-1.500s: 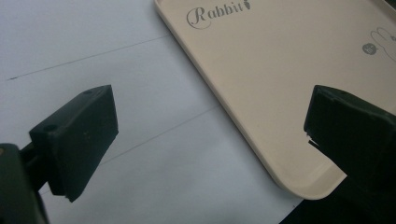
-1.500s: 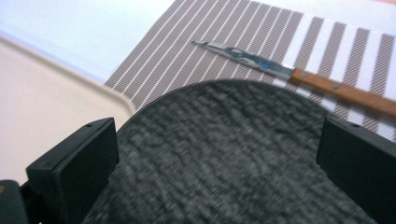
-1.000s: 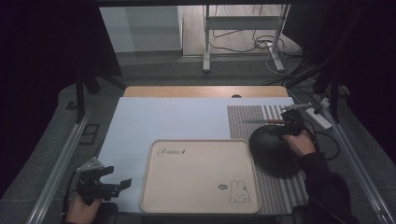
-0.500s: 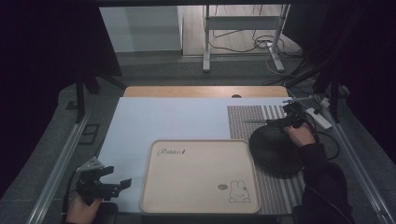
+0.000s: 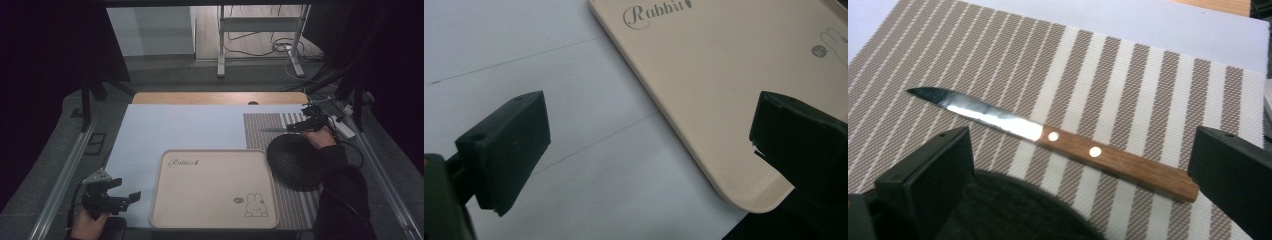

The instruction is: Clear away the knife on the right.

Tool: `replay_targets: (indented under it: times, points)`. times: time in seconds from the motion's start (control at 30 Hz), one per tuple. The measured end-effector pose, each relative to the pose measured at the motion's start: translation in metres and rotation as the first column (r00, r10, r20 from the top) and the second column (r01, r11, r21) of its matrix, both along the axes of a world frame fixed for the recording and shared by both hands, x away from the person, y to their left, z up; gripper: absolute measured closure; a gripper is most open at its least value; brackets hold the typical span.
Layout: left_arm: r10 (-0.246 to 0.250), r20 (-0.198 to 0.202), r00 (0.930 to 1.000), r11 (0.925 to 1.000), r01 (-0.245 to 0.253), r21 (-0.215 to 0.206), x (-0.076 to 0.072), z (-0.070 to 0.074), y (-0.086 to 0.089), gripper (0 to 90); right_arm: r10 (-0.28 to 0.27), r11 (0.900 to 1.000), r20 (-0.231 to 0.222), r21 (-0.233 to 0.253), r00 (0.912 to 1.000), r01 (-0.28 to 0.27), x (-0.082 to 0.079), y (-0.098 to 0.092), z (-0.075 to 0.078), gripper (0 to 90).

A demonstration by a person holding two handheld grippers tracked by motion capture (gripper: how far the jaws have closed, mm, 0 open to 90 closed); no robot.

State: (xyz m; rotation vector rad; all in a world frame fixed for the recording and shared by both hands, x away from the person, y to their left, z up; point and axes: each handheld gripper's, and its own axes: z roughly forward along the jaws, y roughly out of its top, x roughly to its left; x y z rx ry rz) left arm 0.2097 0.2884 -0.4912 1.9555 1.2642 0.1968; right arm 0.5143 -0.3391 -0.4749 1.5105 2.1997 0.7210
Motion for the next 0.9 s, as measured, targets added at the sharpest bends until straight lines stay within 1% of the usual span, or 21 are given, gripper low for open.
replay_targets:
  times: [0.17, 0.2, 0.23, 0.27, 0.3, 0.33, 0.37, 0.4, 0.43, 0.47, 0.5, 0.53, 0.57, 0.6, 0.63, 0.7, 0.77, 0.9]
  points:
    - [0.0, -0.001, 1.0, 1.0, 0.0, 0.001, 0.0, 0.0, 0.0, 3.6, -0.017, 1.0, -0.002, -0.021, 0.9998, 0.017, 0.007, -0.003, -0.001, 0.0]
    - [-0.001, -0.002, 1.0, 1.0, 0.001, 0.001, 0.0, 0.0, 0.0, 3.6, -0.023, 1.0, 0.01, -0.016, 0.9997, 0.024, 0.01, -0.005, 0.0, 5.3]
    - [-0.001, -0.002, 1.0, 1.0, 0.001, 0.001, 0.0, 0.0, 0.0, 3.6, -0.023, 1.0, 0.014, -0.013, 0.9996, 0.023, 0.01, -0.006, 0.0, 8.6]
    - [-0.001, -0.003, 1.0, 1.0, 0.001, 0.002, 0.0, 0.0, 0.0, 3.7, -0.024, 1.0, 0.014, -0.009, 0.9996, 0.024, 0.011, -0.007, 0.001, 15.3]
    - [-0.001, -0.003, 1.0, 1.0, 0.001, 0.002, 0.0, 0.0, 0.0, 3.7, -0.012, 1.0, 0.011, -0.01, 0.9999, 0.012, 0.012, -0.01, 0.001, 24.9]
    - [-0.002, -0.003, 1.0, 1.0, 0.002, 0.003, 0.0, 0.0, 0.0, 3.7, -0.005, 1.0, 0.007, -0.015, 1.0, 0.005, 0.012, -0.011, 0.002, 30.8]
    - [-0.002, -0.004, 1.0, 1.0, 0.002, 0.003, 0.0, 0.0, 0.0, 3.7, -0.011, 1.0, 0.003, -0.026, 0.9999, 0.011, 0.013, -0.012, 0.002, 38.0]
    - [-0.002, -0.004, 1.0, 1.0, 0.002, 0.003, 0.0, 0.0, 0.0, 3.7, -0.013, 0.999, -0.001, -0.039, 0.9999, 0.013, 0.013, -0.014, 0.002, 48.0]
    - [-0.003, -0.004, 1.0, 1.0, 0.003, 0.005, 0.0, 0.0, -0.001, 3.7, -0.013, 0.999, -0.011, -0.045, 0.9999, 0.012, 0.014, -0.016, 0.003, 54.5]
    - [-0.003, -0.004, 1.0, 1.0, 0.003, 0.005, 0.0, 0.0, -0.001, 3.7, -0.013, 0.999, -0.011, -0.045, 0.9999, 0.012, 0.014, -0.016, 0.003, 54.5]
    - [-0.003, -0.004, 1.0, 1.0, 0.003, 0.006, 0.0, 0.0, -0.001, 3.7, -0.024, 0.999, -0.027, -0.039, 0.9993, 0.023, 0.017, -0.021, 0.003, 71.8]
    - [-0.003, -0.005, 1.0, 1.0, 0.003, 0.006, 0.001, 0.0, -0.001, 3.7, -0.026, 0.999, -0.03, -0.03, 0.9992, 0.025, 0.018, -0.023, 0.003, 78.0]
    - [-0.003, -0.005, 1.0, 1.0, 0.003, 0.006, 0.001, 0.0, -0.001, 3.7, -0.026, 0.999, -0.03, -0.03, 0.9992, 0.025, 0.018, -0.023, 0.003, 78.0]
    - [-0.003, -0.005, 1.0, 1.0, 0.003, 0.006, 0.001, 0.0, -0.001, 3.7, -0.028, 0.999, -0.034, -0.026, 0.999, 0.028, 0.02, -0.029, 0.003, 89.5]
    - [-0.003, -0.006, 1.0, 1.0, 0.003, 0.006, 0.001, 0.0, -0.001, 3.7, -0.027, 0.999, -0.03, -0.031, 0.9992, 0.026, 0.021, -0.03, 0.002, 89.5]
    - [-0.003, -0.007, 1.0, 1.0, 0.003, 0.007, 0.001, 0.0, -0.001, 3.7, -0.025, 0.999, -0.046, -0.035, 0.9986, 0.023, 0.024, -0.034, -0.001, 89.6]
    - [-0.004, -0.007, 1.0, 1.0, 0.004, 0.008, 0.001, 0.0, -0.001, 3.7, -0.025, 0.998, -0.051, -0.06, 0.9984, 0.022, 0.025, -0.036, -0.006, 89.6]
    - [-0.004, -0.008, 1.0, 0.9999, 0.004, 0.012, 0.001, 0.0, -0.001, 3.8, -0.019, 0.997, -0.07, -0.075, 0.9973, 0.013, 0.027, -0.039, -0.014, 89.5]
